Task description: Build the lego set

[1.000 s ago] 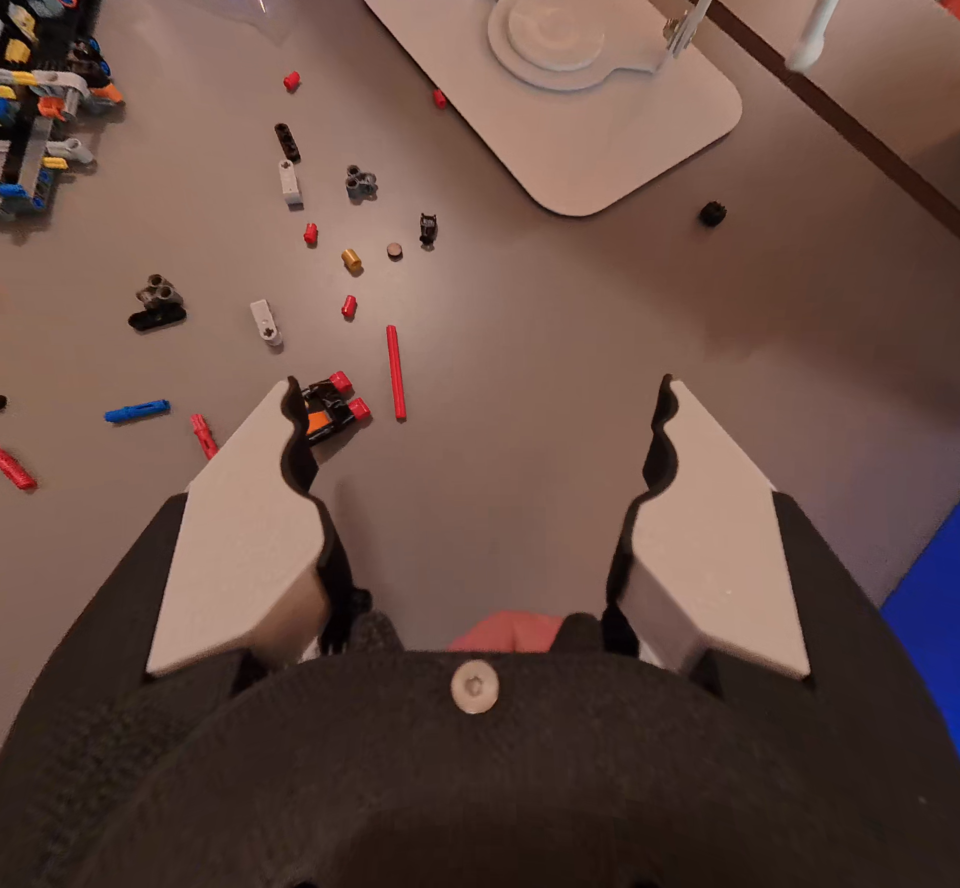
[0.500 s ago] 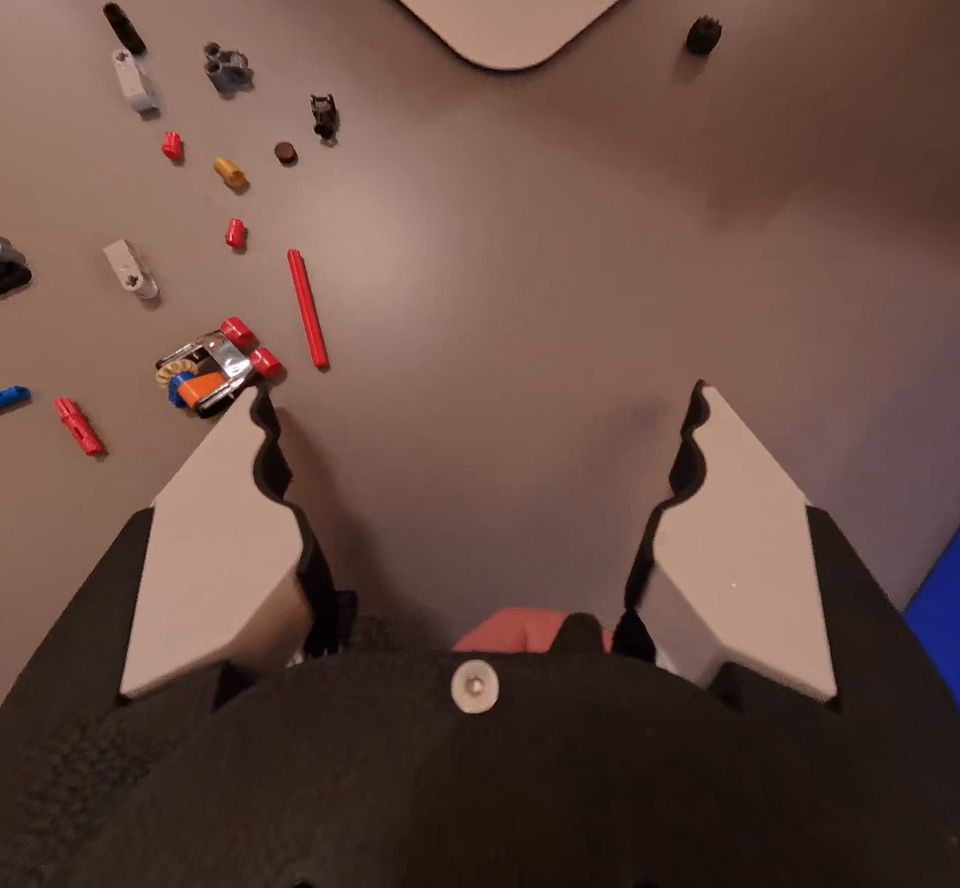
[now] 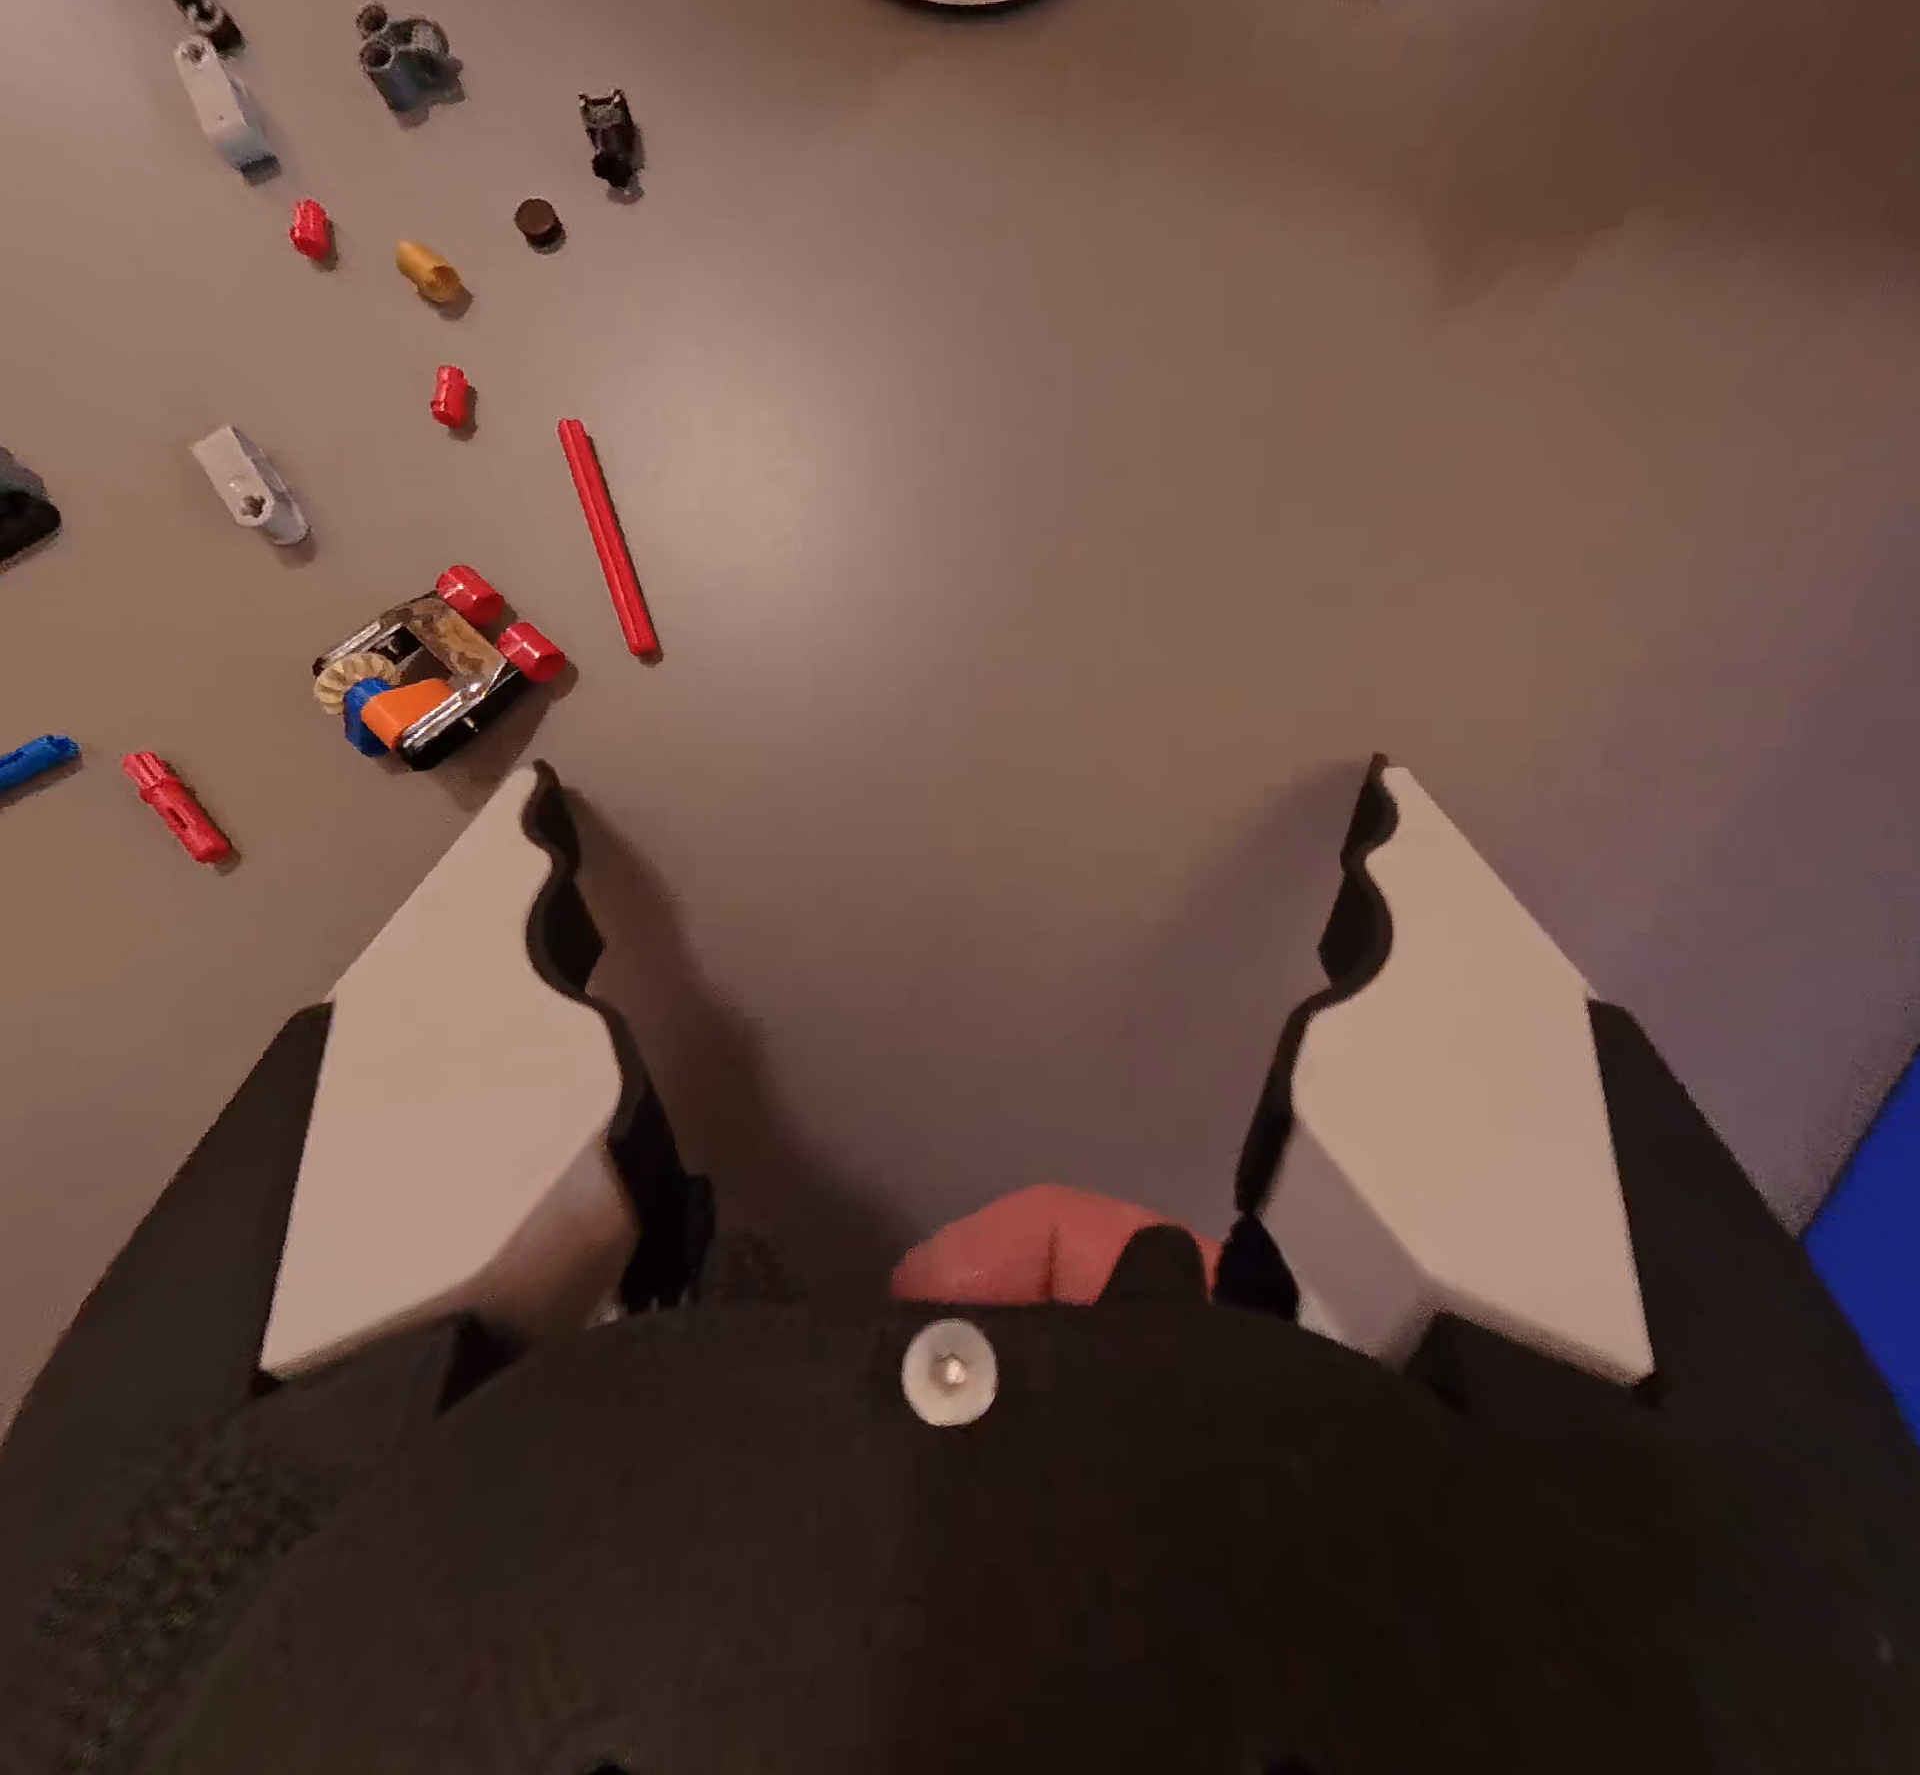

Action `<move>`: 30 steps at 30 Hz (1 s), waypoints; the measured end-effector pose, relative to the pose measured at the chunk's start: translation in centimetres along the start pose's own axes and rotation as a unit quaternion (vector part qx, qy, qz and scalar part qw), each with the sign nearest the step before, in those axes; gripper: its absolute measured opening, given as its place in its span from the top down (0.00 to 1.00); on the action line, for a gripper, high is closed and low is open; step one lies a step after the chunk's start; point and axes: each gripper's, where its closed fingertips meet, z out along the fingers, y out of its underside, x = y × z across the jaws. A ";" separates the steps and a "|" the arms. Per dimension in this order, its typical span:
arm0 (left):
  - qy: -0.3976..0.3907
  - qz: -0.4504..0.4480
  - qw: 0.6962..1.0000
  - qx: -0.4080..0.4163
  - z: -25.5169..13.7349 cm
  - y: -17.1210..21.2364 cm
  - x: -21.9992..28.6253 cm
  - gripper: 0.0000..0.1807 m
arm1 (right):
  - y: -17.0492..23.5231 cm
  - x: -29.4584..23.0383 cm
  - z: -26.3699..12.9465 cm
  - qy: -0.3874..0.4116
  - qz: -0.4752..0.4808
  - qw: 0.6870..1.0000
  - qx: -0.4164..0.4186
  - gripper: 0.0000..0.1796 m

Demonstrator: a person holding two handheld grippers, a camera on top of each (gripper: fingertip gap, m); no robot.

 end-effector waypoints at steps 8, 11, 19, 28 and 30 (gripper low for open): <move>0.000 0.001 1.000 -0.002 0.1 -0.2 -0.1 0.13 | 0.8 0.6 -1.0 0.033 0.009 0.999 -0.007 0.31; 0.009 0.013 1.000 -0.004 0.3 -0.4 -0.1 0.13 | 1.0 1.0 -1.1 0.039 0.012 0.999 -0.011 0.28; 0.013 0.017 1.000 -0.003 1.1 -1.3 -0.2 0.13 | 0.9 2.9 -1.2 0.067 0.051 0.996 0.009 0.29; 0.011 0.013 1.000 0.001 2.3 -2.7 0.1 0.13 | 0.7 1.9 -0.8 0.056 0.037 0.998 0.018 0.27; 0.007 0.010 1.000 0.003 2.2 -2.6 0.1 0.13 | 0.5 1.9 -0.5 0.053 0.036 0.998 0.022 0.26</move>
